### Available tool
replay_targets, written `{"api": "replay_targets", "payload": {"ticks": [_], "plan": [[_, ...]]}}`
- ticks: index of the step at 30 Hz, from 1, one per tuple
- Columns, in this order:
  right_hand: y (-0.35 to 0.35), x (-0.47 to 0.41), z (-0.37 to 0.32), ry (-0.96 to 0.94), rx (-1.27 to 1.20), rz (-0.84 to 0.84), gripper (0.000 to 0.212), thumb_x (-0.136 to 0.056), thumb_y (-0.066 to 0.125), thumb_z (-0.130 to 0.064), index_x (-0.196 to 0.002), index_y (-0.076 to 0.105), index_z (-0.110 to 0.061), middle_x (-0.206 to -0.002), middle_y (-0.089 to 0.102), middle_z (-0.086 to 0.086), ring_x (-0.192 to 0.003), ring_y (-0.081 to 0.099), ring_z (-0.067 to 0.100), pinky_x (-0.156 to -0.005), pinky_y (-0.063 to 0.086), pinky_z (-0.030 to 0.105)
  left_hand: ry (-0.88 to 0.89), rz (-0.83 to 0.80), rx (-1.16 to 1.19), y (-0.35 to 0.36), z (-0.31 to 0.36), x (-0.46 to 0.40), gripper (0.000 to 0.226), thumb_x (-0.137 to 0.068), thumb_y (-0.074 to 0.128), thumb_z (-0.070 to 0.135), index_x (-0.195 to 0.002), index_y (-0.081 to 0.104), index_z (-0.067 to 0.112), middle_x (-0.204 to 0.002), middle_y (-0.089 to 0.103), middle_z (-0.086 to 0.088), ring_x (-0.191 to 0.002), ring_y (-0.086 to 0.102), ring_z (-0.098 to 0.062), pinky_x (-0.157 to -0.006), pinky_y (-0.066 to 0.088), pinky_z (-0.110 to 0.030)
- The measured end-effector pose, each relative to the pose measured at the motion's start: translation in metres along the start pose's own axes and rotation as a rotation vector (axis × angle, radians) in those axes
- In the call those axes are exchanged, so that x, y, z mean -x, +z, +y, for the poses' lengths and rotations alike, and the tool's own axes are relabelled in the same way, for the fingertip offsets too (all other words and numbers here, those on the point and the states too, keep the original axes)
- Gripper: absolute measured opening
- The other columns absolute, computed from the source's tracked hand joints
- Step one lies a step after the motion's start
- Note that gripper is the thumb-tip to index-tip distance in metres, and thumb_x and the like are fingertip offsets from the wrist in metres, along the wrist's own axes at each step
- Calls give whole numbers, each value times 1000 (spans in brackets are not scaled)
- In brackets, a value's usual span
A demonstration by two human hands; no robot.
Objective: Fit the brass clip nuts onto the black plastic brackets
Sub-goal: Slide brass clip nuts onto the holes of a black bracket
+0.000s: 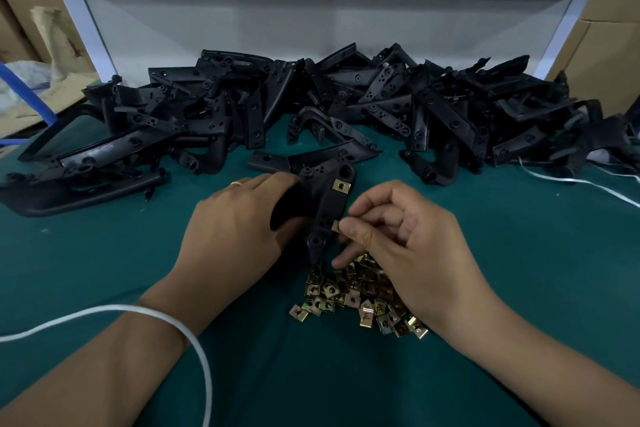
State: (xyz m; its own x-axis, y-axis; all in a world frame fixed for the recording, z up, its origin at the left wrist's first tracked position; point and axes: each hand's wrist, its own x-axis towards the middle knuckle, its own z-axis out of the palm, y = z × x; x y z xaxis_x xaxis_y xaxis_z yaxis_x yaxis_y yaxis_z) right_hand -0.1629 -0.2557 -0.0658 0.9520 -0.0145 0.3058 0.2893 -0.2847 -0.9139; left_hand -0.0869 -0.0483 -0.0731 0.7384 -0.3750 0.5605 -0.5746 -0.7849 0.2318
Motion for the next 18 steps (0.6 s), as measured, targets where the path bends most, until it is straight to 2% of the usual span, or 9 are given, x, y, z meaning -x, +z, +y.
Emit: {"api": "replay_targets", "payload": {"ticks": [5,14,18], "plan": [[2,2,0,-21,50,15,13,-98,74,-27,-95,62,-32,-87,79,-5,-78,80,14,-66,49,20,27,-4,-14,0,0,-1,49,-85,59,47,-127,66,23,-109,74,4,-99,68,-28,-70,54,-40],[3,3,-2,37,37,67,25,-99,73,-18,-94,51,-27,-83,79,0,-68,78,20,-75,60,49,56,-6,-163,6,8,0,43,-83,66,36,-121,69,15,-96,72,-1,-85,68,-31,-64,51,-36],[5,5,-3,46,28,80,28,-99,72,-19,-90,49,-32,-83,79,0,-67,78,20,-73,62,49,55,4,-202,7,11,1,42,-83,67,34,-119,70,14,-93,72,-1,-82,68,-32,-62,49,-36]]}}
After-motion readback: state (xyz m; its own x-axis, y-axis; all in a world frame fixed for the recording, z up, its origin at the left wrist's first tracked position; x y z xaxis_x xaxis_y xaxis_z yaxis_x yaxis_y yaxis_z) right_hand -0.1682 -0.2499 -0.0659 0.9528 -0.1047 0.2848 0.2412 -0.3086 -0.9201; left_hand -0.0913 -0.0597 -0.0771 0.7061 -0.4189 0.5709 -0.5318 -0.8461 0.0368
